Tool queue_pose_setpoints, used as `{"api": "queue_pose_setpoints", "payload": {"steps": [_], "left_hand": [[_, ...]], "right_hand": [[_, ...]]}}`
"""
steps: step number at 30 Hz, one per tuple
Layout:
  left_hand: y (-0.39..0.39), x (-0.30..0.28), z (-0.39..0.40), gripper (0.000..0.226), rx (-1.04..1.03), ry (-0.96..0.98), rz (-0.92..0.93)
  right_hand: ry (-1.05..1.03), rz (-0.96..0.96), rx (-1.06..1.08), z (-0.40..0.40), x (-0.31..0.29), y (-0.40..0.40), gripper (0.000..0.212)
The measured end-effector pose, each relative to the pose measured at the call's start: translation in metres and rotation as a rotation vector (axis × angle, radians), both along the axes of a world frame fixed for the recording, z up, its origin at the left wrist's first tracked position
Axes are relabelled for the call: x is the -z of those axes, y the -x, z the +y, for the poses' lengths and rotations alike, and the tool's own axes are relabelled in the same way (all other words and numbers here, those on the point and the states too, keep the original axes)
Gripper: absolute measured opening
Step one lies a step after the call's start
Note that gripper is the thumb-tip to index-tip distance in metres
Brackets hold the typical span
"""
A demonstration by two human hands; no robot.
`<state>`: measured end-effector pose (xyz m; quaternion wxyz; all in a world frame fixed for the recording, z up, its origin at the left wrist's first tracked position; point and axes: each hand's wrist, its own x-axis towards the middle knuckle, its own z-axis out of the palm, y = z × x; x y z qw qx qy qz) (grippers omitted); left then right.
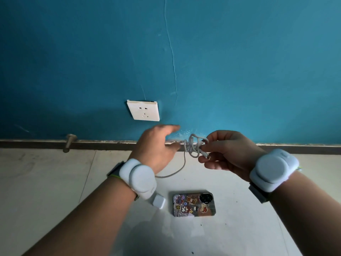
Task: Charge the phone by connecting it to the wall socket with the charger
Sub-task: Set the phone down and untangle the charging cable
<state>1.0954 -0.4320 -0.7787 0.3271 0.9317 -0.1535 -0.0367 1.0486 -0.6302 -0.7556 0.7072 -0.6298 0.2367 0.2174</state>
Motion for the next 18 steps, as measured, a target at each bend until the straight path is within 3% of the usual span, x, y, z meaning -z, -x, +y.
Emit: {"api": "queue_pose_setpoints", "payload": {"steps": [3,5,11,18], "left_hand": [[0.0023,0.0016,-0.0049,0.016,0.068,0.015,0.067],[0.0013,0.0022,-0.0026,0.010,0.056,0.031,0.069],[-0.0024,0.0012,0.0011,0.022,-0.052,0.084,0.167],[-0.0013,-0.0024,0.0017,0.028,-0.091,0.064,0.200]], "right_hand": [[0.011,0.008,0.001,0.0040,-0.0013,0.0005,0.015],[0.018,0.008,0.035,0.0024,-0.0020,0.0003,0.014],[-0.068,-0.015,0.056,0.0035,-0.0010,0.0008,0.013],[-0.253,-0.032,-0.086,0.0046,-0.0004,0.0057,0.022]]}}
